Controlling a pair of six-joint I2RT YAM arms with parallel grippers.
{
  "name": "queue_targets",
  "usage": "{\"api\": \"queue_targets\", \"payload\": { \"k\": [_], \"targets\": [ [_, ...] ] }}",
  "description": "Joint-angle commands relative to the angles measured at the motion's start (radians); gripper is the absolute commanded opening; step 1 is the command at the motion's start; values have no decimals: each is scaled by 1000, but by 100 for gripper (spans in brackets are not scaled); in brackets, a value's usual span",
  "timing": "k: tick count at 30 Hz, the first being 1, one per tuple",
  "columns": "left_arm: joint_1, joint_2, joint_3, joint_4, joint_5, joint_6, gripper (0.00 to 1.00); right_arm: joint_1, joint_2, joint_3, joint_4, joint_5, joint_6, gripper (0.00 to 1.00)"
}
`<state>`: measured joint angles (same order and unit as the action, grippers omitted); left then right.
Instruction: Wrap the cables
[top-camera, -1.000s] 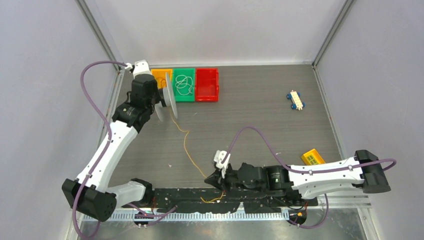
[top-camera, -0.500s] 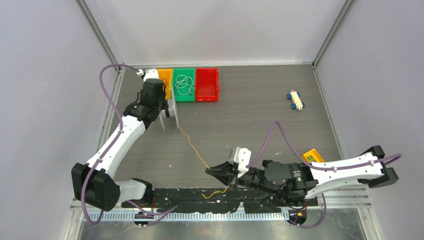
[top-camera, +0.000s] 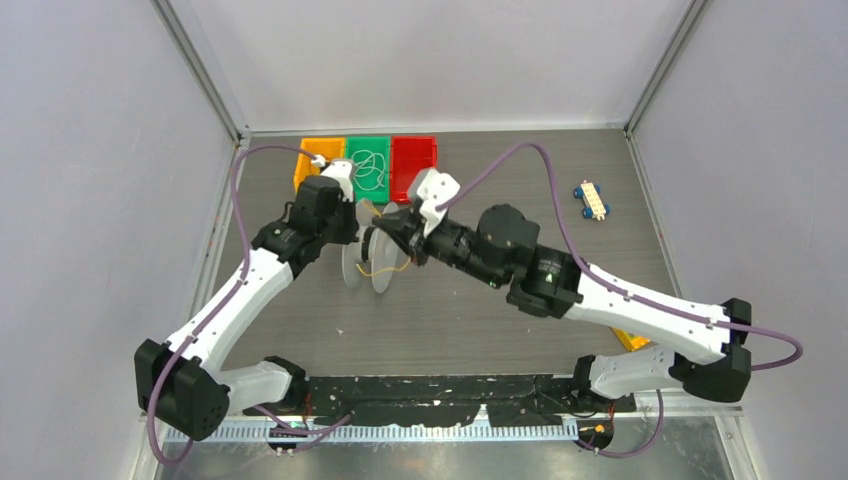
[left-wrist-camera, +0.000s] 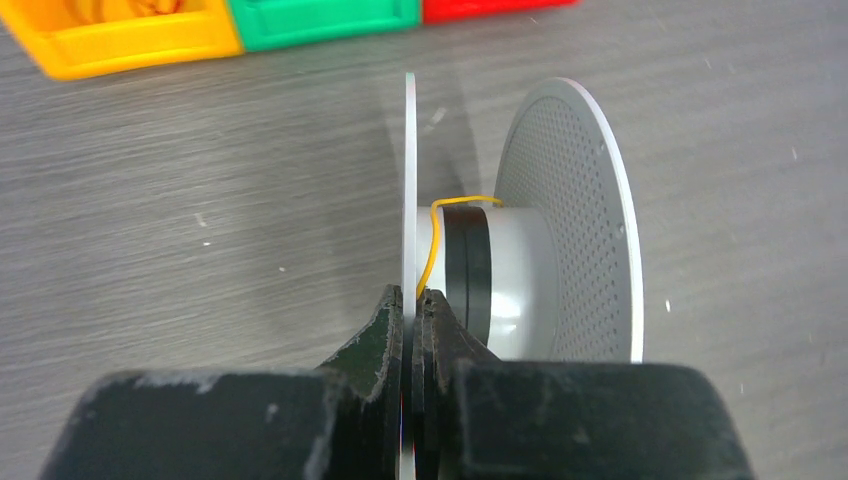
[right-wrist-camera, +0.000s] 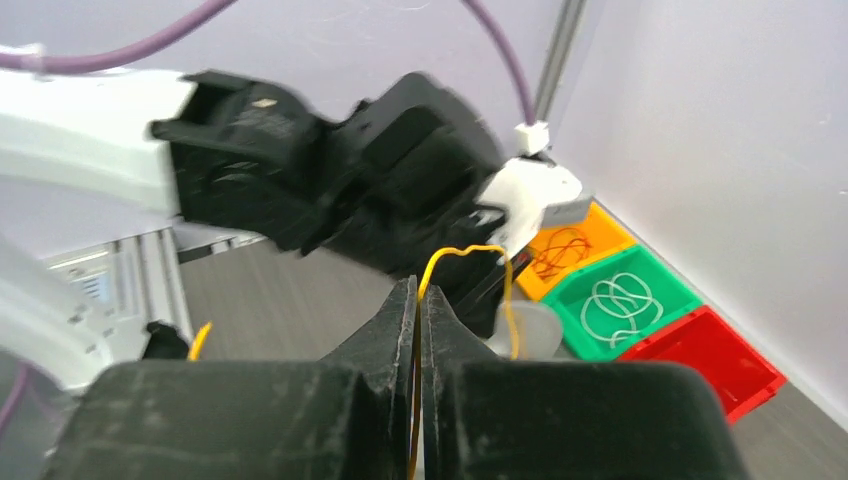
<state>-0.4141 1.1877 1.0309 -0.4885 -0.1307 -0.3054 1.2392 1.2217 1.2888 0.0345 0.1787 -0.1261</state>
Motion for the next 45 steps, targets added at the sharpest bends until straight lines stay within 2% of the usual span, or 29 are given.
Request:
{"api": "queue_targets", "payload": {
  "k": [1,5,9,12,14,18,21,28,33,37,42,45],
  "targets": [
    [-70,-64,9,-16,142,100,0,-169,58,118,5,-155,33,5],
    [-80,-119,-23,-31,285,127,0,-354,102,160,5,-264,109,5],
    [-78,-189,-28,-65,408,146,0,-466,130,150,-11,-312,119,5],
    [-73,-256,-33,-72,465,144,0,-533,124,77,-9,-351,124,6],
    [-43,-305,-33,-65,499,102,0,-573,105,7,1,-362,124,6],
    [119,-353,-38,-21,674,-59,0,-637,51,-150,25,-391,149,6],
    [183,-392,-60,57,750,-181,0,-662,12,-248,40,-403,156,5],
    [230,-484,-77,158,654,-362,0,-662,-71,-526,146,-494,237,5],
    [243,-515,-126,283,554,-563,0,-633,-74,-670,270,-537,315,5],
    [244,-527,-178,374,445,-677,0,-521,-97,-740,374,-483,385,5],
    [244,-532,-227,412,286,-719,0,-369,-101,-769,448,-352,446,7],
    [244,-514,-240,423,241,-741,0,-272,-75,-762,482,-289,467,9]
  ]
}}
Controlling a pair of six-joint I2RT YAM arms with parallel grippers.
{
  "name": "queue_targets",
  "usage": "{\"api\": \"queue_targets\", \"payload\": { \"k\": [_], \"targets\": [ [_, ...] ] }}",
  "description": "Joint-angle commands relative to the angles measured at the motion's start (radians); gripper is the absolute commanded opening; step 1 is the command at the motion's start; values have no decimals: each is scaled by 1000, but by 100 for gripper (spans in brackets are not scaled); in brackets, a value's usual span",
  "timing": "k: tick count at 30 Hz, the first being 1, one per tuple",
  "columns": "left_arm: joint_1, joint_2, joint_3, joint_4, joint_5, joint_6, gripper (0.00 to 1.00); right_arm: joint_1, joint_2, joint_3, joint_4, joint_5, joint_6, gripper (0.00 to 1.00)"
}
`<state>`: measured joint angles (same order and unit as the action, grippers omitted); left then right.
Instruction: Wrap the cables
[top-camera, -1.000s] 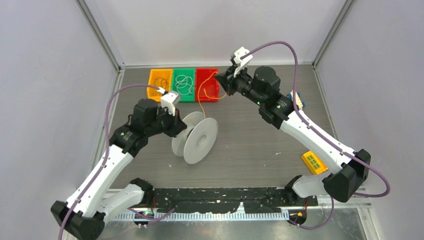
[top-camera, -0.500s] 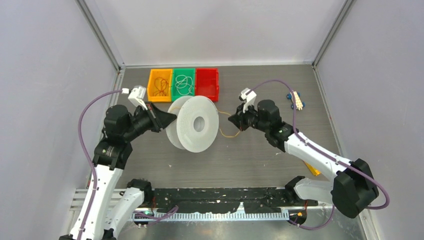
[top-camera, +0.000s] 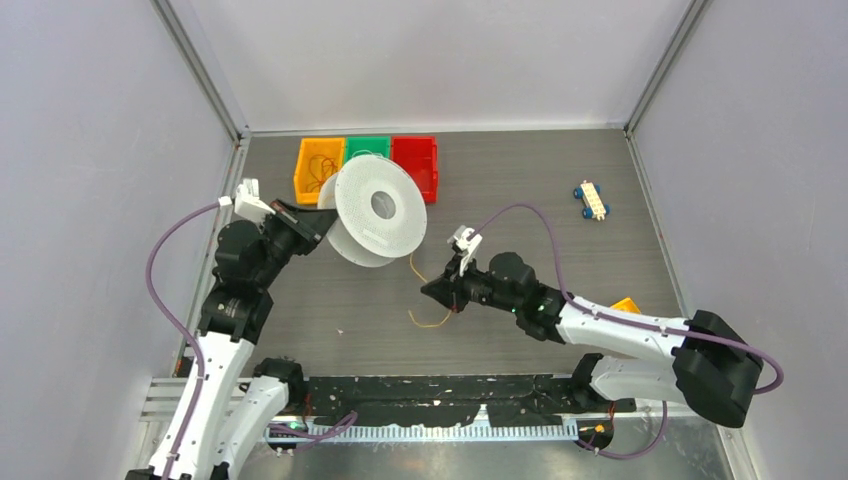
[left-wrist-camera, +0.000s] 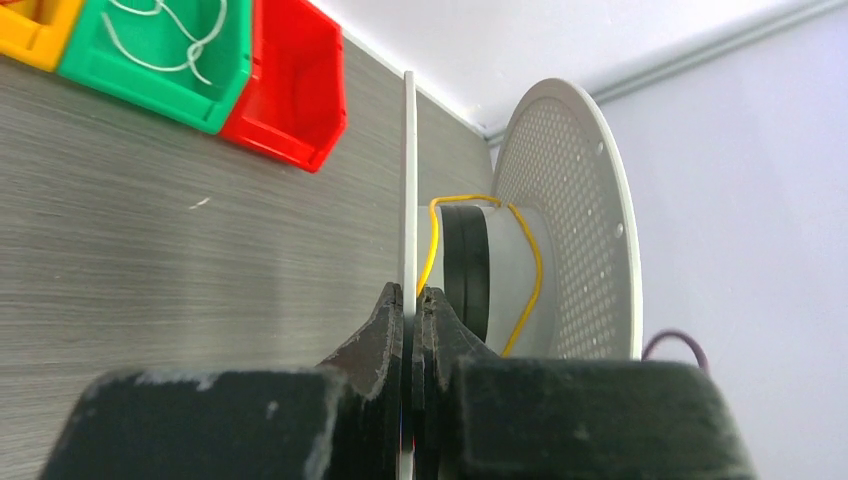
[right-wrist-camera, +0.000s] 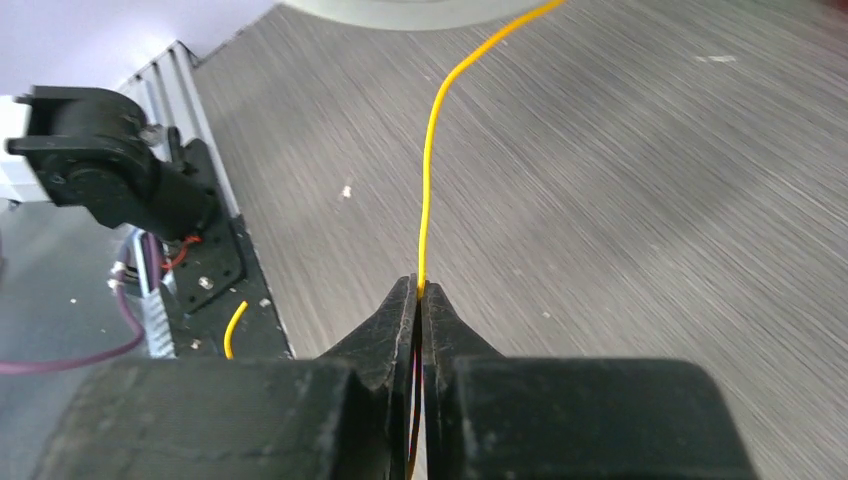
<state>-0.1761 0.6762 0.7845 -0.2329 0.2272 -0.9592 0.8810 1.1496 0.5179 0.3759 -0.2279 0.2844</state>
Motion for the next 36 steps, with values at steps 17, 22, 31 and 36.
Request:
{"api": "queue_targets", "payload": {
  "k": [17,22,31,36],
  "targets": [
    [-219,72,15,105,-504,369,0,235,101,314,-91,255,78,9],
    [-322,106,21,81,-613,462,0,236,138,376,-94,187,99,9],
    [-445,110,30,50,-590,847,0,234,142,519,-295,196,-81,6],
    [-444,61,30,-31,-387,978,0,218,94,558,-357,241,-244,5]
  ]
}}
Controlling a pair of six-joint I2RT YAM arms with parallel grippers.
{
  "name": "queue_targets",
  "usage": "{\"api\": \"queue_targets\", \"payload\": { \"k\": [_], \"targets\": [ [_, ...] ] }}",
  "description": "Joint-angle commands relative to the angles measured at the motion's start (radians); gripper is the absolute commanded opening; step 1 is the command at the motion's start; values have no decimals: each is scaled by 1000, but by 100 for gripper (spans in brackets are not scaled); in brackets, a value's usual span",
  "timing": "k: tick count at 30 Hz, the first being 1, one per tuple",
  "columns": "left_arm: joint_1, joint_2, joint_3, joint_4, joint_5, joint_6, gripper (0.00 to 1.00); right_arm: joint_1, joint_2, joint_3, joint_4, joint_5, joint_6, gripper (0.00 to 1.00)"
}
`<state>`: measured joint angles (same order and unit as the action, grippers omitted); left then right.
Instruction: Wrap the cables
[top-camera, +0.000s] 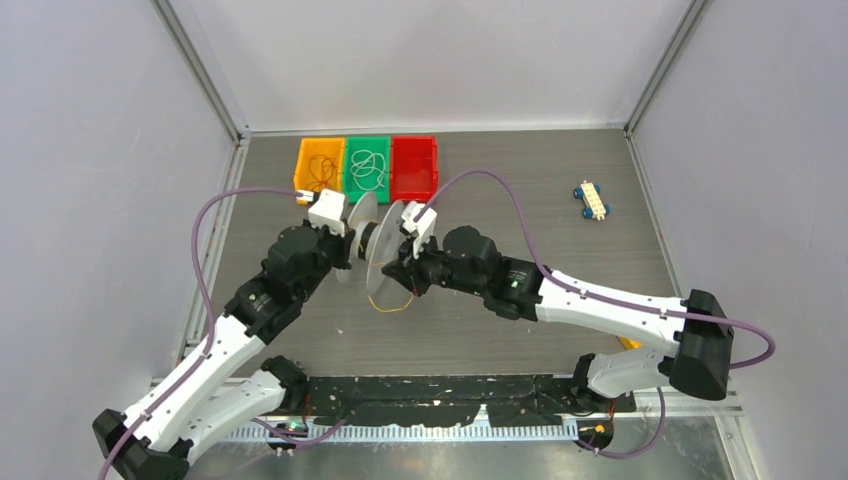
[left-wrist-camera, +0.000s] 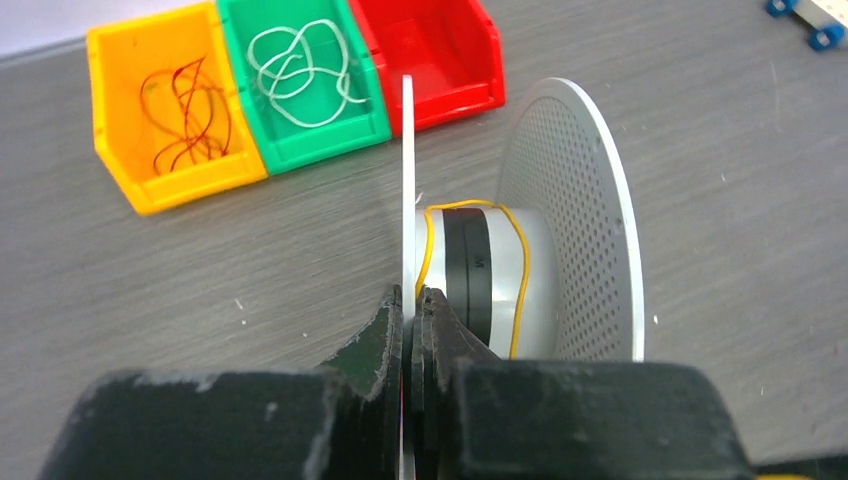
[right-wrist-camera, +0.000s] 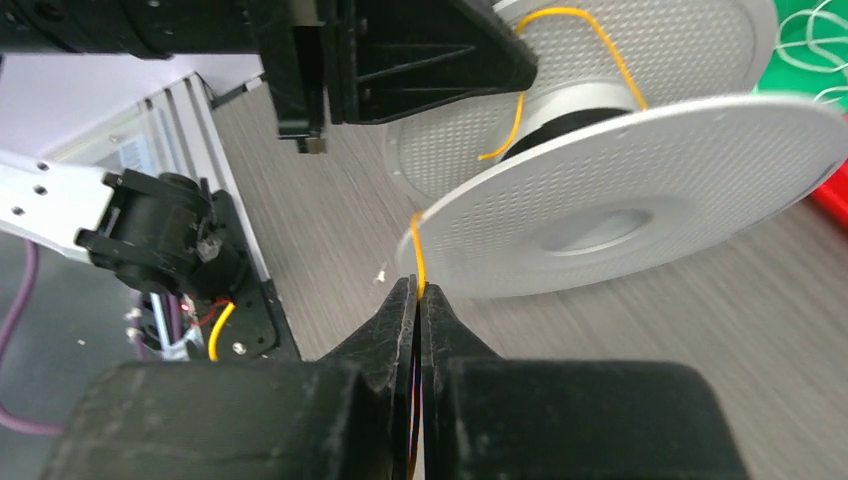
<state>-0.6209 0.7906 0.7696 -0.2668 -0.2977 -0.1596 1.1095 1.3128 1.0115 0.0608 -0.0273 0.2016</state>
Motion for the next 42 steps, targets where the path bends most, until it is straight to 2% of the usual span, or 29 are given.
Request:
{"api": "queue_targets", "payload": {
  "k": [1,6,12,16,24,28,32,35,42],
  "targets": [
    [1,-57,52,-27,176,204,0,-12,-74,64,-43,61,-178,6],
    [0,-53,117,-180,337,330,0,-24,-110,71,-51,119,-345,8],
    [1,-67,161,-247,364,377,0,-27,-147,38,-118,145,-419,15],
    [1,-76,162,-245,401,386,0,-27,-176,-21,-119,193,-412,6],
    [1,-96,182,-275,506,399,0,-48,-212,-110,-132,264,-419,5],
    [0,-126,185,-290,568,406,0,-87,-227,-146,-104,244,-397,6],
    [1,-137,202,-336,606,410,0,-140,-248,-156,-106,153,-349,8],
    [1,-149,204,-325,599,391,0,-144,-271,-190,-78,82,-355,12],
    [2,-149,238,-309,674,341,0,-145,-290,-285,-2,4,-337,13]
  ]
}}
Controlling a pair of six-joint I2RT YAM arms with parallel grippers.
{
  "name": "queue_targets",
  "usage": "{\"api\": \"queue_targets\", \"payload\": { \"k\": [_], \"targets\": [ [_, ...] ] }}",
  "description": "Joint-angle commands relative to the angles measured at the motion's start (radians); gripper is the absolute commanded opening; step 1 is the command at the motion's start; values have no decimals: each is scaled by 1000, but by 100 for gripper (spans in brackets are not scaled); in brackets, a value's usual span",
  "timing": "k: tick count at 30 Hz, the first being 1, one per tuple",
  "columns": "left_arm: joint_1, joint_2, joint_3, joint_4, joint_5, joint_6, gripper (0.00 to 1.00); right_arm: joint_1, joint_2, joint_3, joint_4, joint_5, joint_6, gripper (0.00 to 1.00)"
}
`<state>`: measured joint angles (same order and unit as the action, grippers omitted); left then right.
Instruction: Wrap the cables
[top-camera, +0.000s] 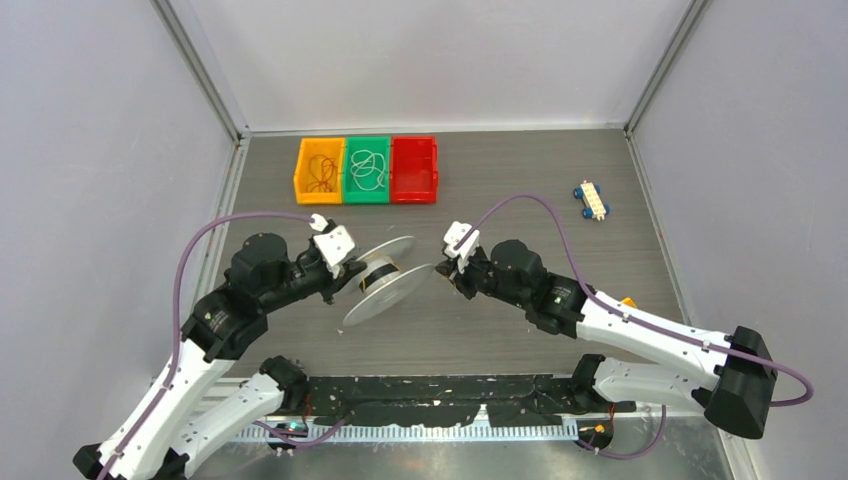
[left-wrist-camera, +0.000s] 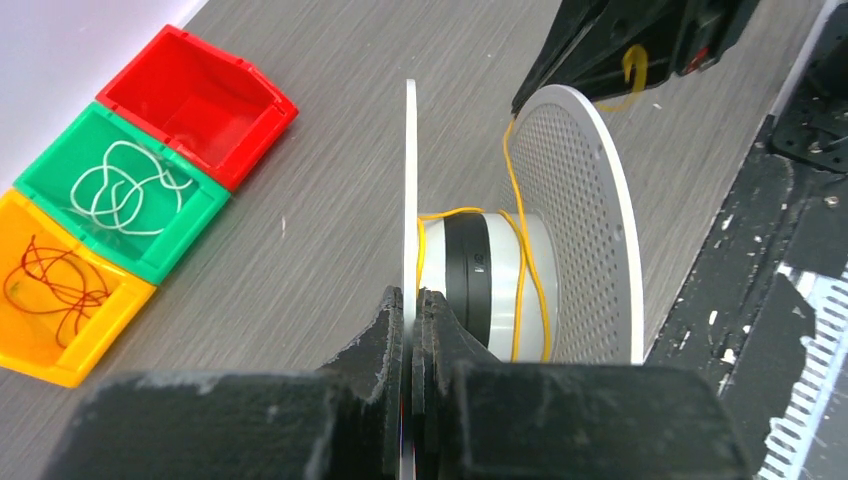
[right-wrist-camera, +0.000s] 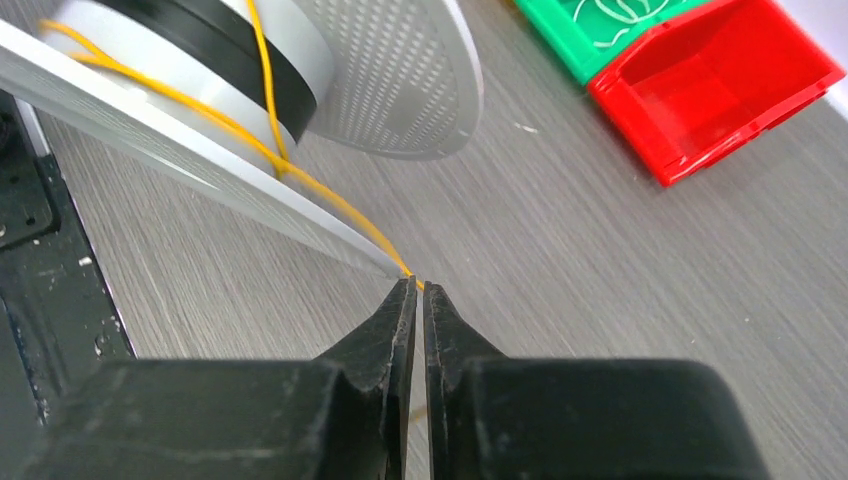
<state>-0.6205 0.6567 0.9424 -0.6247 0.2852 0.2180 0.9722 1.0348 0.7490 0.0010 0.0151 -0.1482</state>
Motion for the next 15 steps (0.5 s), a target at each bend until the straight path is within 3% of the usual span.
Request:
{"api": "queue_targets", "payload": {
  "k": [1,11,15],
  "targets": [
    [1,-16,70,51,102,-44,0,-7,-14,-25,58,-39,11,13],
    [4,-39,89,88,119,-130,0,-7,-24,-102,159,-58,44,12],
    [3,-51,92,107,117,-147,0,-8,-57,-145,204,-80,68,18]
  ]
}}
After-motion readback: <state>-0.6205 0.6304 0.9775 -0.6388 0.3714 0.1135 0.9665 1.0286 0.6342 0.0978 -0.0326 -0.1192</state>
